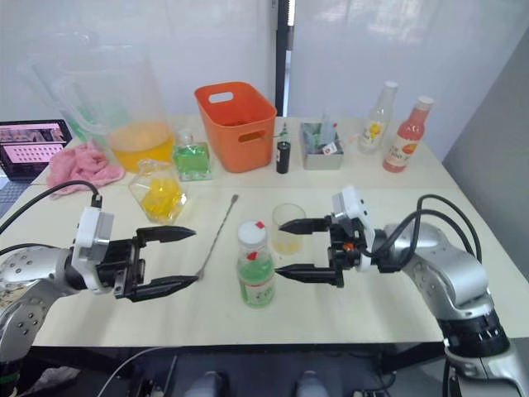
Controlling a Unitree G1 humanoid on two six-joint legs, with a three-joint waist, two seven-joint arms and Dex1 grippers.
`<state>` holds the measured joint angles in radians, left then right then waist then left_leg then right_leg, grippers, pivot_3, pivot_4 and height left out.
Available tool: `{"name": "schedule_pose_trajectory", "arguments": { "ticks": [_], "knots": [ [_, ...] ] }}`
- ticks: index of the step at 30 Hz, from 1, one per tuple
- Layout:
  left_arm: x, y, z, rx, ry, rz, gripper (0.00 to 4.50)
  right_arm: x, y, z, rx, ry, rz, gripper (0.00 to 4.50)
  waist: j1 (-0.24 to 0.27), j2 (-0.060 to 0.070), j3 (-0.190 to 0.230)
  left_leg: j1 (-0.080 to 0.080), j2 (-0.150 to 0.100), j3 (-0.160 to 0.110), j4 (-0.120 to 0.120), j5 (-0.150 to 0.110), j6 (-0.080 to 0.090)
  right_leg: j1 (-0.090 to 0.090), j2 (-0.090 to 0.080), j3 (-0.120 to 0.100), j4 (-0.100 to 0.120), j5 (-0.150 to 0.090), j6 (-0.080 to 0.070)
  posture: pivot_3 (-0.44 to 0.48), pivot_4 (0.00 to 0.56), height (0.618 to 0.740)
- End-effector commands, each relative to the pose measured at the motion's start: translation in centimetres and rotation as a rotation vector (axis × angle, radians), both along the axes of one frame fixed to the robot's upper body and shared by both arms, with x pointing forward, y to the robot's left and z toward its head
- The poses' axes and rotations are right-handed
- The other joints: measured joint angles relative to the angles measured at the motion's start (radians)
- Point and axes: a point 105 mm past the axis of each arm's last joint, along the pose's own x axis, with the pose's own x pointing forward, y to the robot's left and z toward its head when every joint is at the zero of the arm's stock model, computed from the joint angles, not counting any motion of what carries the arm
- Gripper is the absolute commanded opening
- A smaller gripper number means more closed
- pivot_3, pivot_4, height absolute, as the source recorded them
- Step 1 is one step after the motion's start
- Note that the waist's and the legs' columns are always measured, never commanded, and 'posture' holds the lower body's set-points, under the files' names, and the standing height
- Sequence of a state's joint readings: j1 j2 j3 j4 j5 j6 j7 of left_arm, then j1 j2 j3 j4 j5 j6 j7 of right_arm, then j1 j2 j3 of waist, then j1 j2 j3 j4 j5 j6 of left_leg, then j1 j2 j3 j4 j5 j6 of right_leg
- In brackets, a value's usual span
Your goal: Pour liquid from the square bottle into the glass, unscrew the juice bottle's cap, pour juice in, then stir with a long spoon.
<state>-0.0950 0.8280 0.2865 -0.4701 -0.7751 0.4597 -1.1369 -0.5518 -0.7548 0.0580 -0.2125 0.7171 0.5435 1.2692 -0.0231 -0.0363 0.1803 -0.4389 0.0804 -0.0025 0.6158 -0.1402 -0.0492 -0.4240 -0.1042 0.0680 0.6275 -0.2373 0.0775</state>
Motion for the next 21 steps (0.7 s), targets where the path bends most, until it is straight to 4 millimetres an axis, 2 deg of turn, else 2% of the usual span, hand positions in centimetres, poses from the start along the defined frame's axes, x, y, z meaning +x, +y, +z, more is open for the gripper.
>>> {"name": "schedule_pose_trajectory", "arguments": {
  "ticks": [1,4,8,17,19,21],
  "knots": [
    [-1.2,0.0,1.0,0.003,-0.05,0.027,4.5,0.9,0.1,0.6,-0.027,-0.048,0.104,4.48,-0.001,0.0,0.0,0.0,0.0,0.0,0.0,0.0,0.0,0.0,0.0,0.0,0.0,0.0,0.0,0.0,0.15,0.738],
    [-1.7,0.3,0.9,0.005,-0.049,0.068,4.5,1.9,1.0,1.0,-0.045,-0.067,0.193,4.48,-0.002,0.0,0.0,0.0,0.001,0.0,0.0,0.0,0.0,0.0,0.002,0.0,0.0,0.0,-0.001,0.0,0.15,0.738],
    [-2.2,0.5,0.9,0.009,-0.045,0.111,4.5,2.3,2.1,1.7,-0.045,-0.075,0.298,4.48,0.0,0.0,0.0,0.0,0.004,0.0,-0.001,0.0,0.0,-0.001,0.005,0.0,0.001,0.0,-0.002,0.0,0.15,0.738],
    [-3.5,0.6,0.8,0.024,-0.043,0.159,4.5,2.3,4.6,0.5,-0.076,-0.059,0.412,4.48,0.002,0.0,0.0,0.0,0.005,0.0,-0.001,0.0,0.0,-0.002,0.005,0.0,0.001,0.001,-0.005,0.0,0.15,0.738],
    [-3.6,0.6,0.9,0.025,-0.042,0.163,4.5,2.2,4.9,0.4,-0.073,-0.051,0.431,3.98,0.002,0.0,0.0,0.0,0.005,0.0,-0.001,0.0,0.0,-0.002,0.006,0.0,0.001,0.002,-0.006,0.0,0.15,0.738],
    [-3.7,0.5,0.9,0.025,-0.041,0.166,4.5,2.1,5.0,0.3,-0.075,-0.047,0.439,3.26,0.003,0.0,0.0,0.0,0.005,0.0,-0.001,0.0,0.0,-0.002,0.006,0.0,0.001,0.002,-0.006,0.0,0.15,0.738]
  ]
}}
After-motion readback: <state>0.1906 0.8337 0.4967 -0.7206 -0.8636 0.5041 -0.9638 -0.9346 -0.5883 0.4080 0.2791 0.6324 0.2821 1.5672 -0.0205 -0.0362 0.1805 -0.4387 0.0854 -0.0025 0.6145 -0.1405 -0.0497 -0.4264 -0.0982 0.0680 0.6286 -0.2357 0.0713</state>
